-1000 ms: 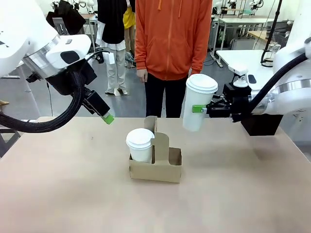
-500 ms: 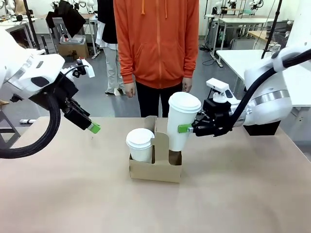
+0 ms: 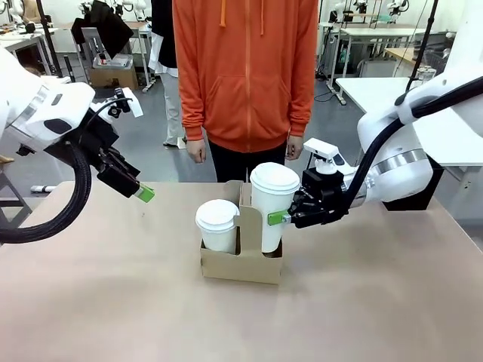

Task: Pour a drink into a cup and package it in a carrier.
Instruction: Insert the held 600 ml Paper Cup into the Cup Carrier.

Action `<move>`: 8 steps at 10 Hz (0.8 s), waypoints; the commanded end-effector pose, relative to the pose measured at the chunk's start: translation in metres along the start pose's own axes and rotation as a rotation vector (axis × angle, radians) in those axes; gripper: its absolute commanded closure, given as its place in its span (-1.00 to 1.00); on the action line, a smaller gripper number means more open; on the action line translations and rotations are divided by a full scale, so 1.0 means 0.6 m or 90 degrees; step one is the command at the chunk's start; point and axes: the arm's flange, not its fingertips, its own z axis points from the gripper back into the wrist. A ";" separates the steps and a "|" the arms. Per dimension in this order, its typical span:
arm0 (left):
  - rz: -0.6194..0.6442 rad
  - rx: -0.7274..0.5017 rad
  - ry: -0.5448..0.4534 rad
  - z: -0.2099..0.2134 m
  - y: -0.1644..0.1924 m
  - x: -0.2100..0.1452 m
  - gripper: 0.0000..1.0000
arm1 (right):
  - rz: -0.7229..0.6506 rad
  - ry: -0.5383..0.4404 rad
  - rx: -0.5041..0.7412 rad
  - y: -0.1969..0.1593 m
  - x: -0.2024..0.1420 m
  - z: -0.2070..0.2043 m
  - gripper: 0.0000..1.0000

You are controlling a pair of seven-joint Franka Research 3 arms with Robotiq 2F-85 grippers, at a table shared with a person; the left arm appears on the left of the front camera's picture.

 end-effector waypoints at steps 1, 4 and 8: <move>0.008 0.004 0.006 0.003 -0.004 0.001 -1.00 | 0.019 0.015 0.018 -0.018 -0.013 -0.002 -0.60; 0.008 0.004 0.006 0.003 -0.004 0.001 -1.00 | 0.006 0.034 0.025 -0.031 -0.044 0.018 -0.60; 0.008 0.004 0.006 0.003 -0.004 0.001 -1.00 | 0.022 0.066 0.053 -0.037 -0.083 0.019 -0.60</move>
